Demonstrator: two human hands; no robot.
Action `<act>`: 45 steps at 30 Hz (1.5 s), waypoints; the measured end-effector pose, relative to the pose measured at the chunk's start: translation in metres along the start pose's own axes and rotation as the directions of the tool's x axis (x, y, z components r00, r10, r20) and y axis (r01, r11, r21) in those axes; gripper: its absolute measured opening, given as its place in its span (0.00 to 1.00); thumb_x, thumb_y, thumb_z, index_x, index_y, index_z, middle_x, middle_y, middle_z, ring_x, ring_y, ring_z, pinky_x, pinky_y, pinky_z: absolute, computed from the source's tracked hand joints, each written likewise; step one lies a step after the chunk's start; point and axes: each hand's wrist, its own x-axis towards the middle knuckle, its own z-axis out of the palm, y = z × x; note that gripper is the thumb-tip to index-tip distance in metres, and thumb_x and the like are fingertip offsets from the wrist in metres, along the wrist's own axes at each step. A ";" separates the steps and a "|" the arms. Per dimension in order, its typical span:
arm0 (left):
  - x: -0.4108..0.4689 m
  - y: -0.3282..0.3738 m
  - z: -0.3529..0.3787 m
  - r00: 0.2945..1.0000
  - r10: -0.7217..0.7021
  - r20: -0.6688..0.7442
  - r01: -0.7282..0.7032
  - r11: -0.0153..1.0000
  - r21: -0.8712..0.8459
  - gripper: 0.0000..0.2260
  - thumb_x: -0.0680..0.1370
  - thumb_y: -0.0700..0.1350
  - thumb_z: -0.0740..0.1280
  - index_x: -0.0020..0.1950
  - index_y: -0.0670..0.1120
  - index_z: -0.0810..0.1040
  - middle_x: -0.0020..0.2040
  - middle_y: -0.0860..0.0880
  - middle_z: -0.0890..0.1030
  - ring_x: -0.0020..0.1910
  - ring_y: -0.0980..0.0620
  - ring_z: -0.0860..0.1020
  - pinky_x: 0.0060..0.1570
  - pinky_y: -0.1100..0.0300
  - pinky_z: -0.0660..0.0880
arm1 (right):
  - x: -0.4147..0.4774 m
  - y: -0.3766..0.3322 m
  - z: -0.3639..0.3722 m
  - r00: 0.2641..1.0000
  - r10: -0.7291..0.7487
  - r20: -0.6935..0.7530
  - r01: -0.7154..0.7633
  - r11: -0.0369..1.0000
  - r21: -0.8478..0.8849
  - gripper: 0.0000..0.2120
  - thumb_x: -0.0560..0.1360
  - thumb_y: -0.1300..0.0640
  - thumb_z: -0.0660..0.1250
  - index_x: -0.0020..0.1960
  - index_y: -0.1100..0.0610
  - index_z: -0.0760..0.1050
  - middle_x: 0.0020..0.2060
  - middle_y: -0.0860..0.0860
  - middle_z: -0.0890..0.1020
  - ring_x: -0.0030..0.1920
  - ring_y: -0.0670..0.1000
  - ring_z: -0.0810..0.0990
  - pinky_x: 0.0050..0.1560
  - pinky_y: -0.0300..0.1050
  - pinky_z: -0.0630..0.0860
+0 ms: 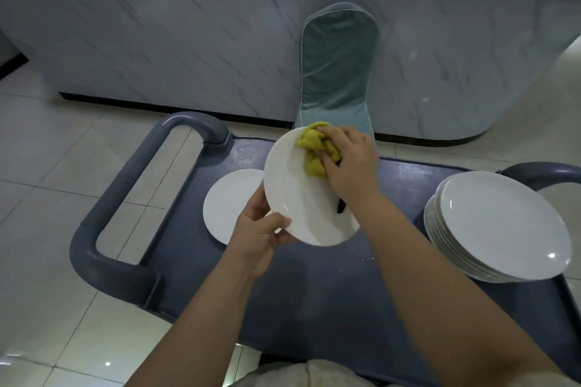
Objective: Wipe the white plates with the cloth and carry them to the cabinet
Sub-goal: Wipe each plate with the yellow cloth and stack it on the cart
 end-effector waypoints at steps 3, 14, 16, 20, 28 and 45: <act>0.004 0.010 -0.001 1.000 0.015 -0.007 -0.015 0.998 -0.053 0.29 0.67 0.27 0.62 0.57 0.57 0.81 0.51 0.53 0.82 0.47 0.52 0.81 0.37 0.51 0.80 | -0.039 0.020 -0.011 0.996 0.074 -0.045 -0.076 0.997 -0.027 0.17 0.74 0.50 0.67 0.62 0.51 0.78 0.57 0.53 0.78 0.54 0.61 0.72 0.53 0.57 0.70; 0.000 0.007 0.006 0.995 -0.002 0.103 0.006 0.999 -0.039 0.28 0.67 0.29 0.63 0.60 0.55 0.80 0.54 0.51 0.82 0.50 0.50 0.81 0.39 0.49 0.80 | -0.008 0.021 -0.020 0.999 0.049 -0.020 -0.050 0.998 -0.034 0.17 0.75 0.51 0.68 0.63 0.48 0.77 0.58 0.50 0.77 0.56 0.59 0.71 0.54 0.50 0.67; 0.003 0.009 0.006 0.997 0.000 0.079 0.005 0.998 -0.070 0.29 0.69 0.27 0.62 0.62 0.55 0.79 0.54 0.52 0.82 0.50 0.49 0.80 0.38 0.51 0.80 | -0.039 0.033 -0.026 0.995 0.091 -0.043 -0.093 0.994 -0.049 0.16 0.74 0.51 0.68 0.61 0.49 0.78 0.58 0.51 0.78 0.54 0.60 0.72 0.51 0.48 0.64; 0.002 0.005 0.014 0.986 -0.018 0.163 0.027 0.998 -0.056 0.27 0.68 0.30 0.64 0.59 0.55 0.81 0.56 0.48 0.82 0.51 0.47 0.82 0.42 0.48 0.81 | -0.089 0.004 -0.018 0.991 -0.127 0.043 0.123 0.989 0.083 0.17 0.71 0.48 0.63 0.59 0.47 0.78 0.57 0.50 0.78 0.53 0.57 0.73 0.51 0.52 0.69; -0.005 0.002 0.021 0.991 -0.026 0.130 0.024 1.000 0.015 0.30 0.66 0.30 0.64 0.63 0.53 0.78 0.54 0.50 0.81 0.43 0.54 0.81 0.41 0.47 0.80 | -0.048 0.041 -0.042 0.996 0.060 -0.069 -0.060 0.998 -0.002 0.16 0.74 0.52 0.68 0.60 0.54 0.80 0.56 0.53 0.80 0.53 0.62 0.75 0.55 0.52 0.68; 0.000 0.028 0.036 0.938 0.341 -0.056 -0.221 0.717 0.661 0.12 0.81 0.43 0.63 0.47 0.61 0.80 0.43 0.58 0.84 0.44 0.59 0.80 0.43 0.64 0.77 | -0.034 0.047 -0.072 0.960 0.150 -0.235 0.004 0.837 0.547 0.12 0.76 0.53 0.68 0.56 0.38 0.77 0.48 0.42 0.80 0.50 0.46 0.79 0.53 0.52 0.77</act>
